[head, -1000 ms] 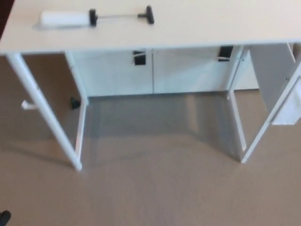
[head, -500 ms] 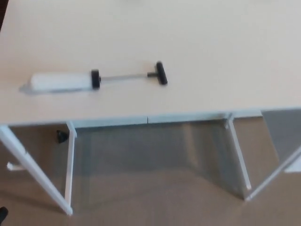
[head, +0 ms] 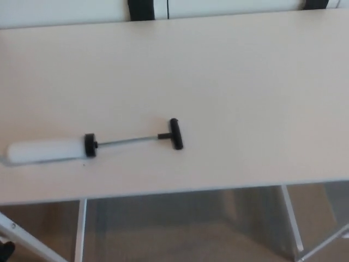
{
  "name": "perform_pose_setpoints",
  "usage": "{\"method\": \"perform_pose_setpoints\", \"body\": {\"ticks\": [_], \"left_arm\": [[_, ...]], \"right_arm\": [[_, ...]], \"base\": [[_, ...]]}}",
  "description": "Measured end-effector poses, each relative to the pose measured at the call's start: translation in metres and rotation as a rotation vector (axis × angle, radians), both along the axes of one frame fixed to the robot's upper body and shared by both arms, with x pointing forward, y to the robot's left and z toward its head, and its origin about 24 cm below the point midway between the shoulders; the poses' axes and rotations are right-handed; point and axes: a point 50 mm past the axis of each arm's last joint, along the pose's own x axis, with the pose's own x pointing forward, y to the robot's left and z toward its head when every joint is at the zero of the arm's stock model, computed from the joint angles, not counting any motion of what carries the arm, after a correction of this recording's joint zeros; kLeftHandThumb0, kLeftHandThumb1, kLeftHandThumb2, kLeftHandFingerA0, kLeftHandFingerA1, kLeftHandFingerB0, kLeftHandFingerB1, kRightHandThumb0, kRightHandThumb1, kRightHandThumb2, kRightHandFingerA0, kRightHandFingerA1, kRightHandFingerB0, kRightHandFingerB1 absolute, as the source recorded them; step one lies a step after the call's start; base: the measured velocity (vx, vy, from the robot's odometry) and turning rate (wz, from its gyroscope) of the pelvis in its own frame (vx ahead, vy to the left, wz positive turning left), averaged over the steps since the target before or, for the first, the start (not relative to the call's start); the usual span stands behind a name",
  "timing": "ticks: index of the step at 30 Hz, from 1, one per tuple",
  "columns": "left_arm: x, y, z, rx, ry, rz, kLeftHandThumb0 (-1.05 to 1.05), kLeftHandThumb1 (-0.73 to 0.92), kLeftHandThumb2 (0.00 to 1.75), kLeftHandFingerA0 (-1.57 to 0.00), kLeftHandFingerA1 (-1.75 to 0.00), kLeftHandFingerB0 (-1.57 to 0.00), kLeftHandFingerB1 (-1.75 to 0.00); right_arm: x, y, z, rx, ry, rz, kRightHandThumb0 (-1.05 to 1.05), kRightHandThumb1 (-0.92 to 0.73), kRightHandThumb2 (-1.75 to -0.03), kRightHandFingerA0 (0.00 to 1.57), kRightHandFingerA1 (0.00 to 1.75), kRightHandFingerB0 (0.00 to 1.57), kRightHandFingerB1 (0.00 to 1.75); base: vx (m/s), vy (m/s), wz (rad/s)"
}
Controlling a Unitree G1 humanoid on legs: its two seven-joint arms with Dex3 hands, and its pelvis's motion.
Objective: The robot walks towards a desk on which an air pump is kept in the middle. It lifts it up and holds it with its left hand and uses its right hand to compress it by pushing its handle inwards.
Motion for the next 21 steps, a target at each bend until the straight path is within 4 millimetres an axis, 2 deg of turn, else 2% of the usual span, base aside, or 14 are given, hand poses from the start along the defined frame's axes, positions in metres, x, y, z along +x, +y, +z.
{"method": "perform_pose_setpoints", "body": {"ticks": [3,6,7,12,14,15,18,19,21], "left_arm": [[0.0004,-0.0019,-0.0012,-0.003,0.005,-0.003,-0.08,0.78,0.63,-0.40,-0.42,-0.29,-0.32],[0.0023,0.0045,0.0043,0.021,-0.002,-0.003,-0.10,0.77,0.62,-0.41,-0.42,-0.29,-0.33],[0.0023,0.0045,0.0043,0.021,-0.002,-0.003,-0.06,0.57,0.99,-0.28,-0.56,-0.15,-0.49],[0.0025,0.0037,0.0038,0.024,0.004,-0.012,-0.05,0.58,1.01,-0.27,-0.56,-0.13,-0.48],[0.0026,0.0036,0.0038,0.025,0.006,-0.015,-0.07,0.56,0.98,-0.25,-0.55,-0.13,-0.48],[0.0025,0.0041,0.0041,0.028,0.008,-0.017,-0.11,0.77,0.62,-0.40,-0.41,-0.30,-0.33],[0.0000,0.0070,0.0061,0.059,0.022,-0.033,-0.11,0.77,0.62,-0.40,-0.41,-0.30,-0.33],[-0.0007,0.0073,0.0064,0.071,0.029,-0.040,-0.16,0.80,0.62,-0.45,-0.42,-0.36,-0.34],[-0.0007,0.0073,0.0064,0.073,0.030,-0.042,-0.19,0.76,0.62,-0.41,-0.42,-0.33,-0.34]], "right_arm": [[-0.0023,0.0002,-0.0007,0.001,0.002,-0.003,-0.19,-0.77,-0.62,0.49,0.45,0.38,0.40],[-0.0041,0.0034,-0.0025,0.009,0.004,0.002,-0.19,-0.76,-0.62,0.51,0.45,0.40,0.40],[-0.0041,0.0034,-0.0025,0.009,0.004,0.002,-0.20,-0.76,-0.62,0.51,0.45,0.40,0.40],[-0.0059,0.0033,-0.0028,0.009,0.004,0.000,-0.20,-0.75,-0.62,0.49,0.45,0.39,0.40],[-0.0061,0.0032,-0.0028,0.010,0.003,-0.001,-0.21,-0.75,-0.62,0.53,0.46,0.41,0.41],[-0.0065,0.0032,-0.0028,0.010,0.003,-0.001,-0.21,-0.74,-0.61,0.54,0.46,0.42,0.41],[-0.0081,0.0064,-0.0046,0.018,0.005,-0.003,-0.21,-0.74,-0.61,0.54,0.46,0.42,0.41],[-0.0090,0.0054,-0.0042,0.013,0.005,-0.003,-0.21,-0.70,-0.60,0.55,0.47,0.42,0.41],[-0.0092,0.0048,-0.0040,0.012,0.005,-0.003,-0.24,-0.65,-0.59,0.56,0.48,0.43,0.41]], "base": [[0.16,0.026,0.00],[0.18,0.258,0.01],[0.17,0.243,0.03],[0.05,0.026,0.02],[0.04,-0.003,0.03],[0.09,-0.070,0.09],[0.08,-0.145,-0.01],[0.08,-0.202,0.08],[0.08,-0.329,-0.03]]}}
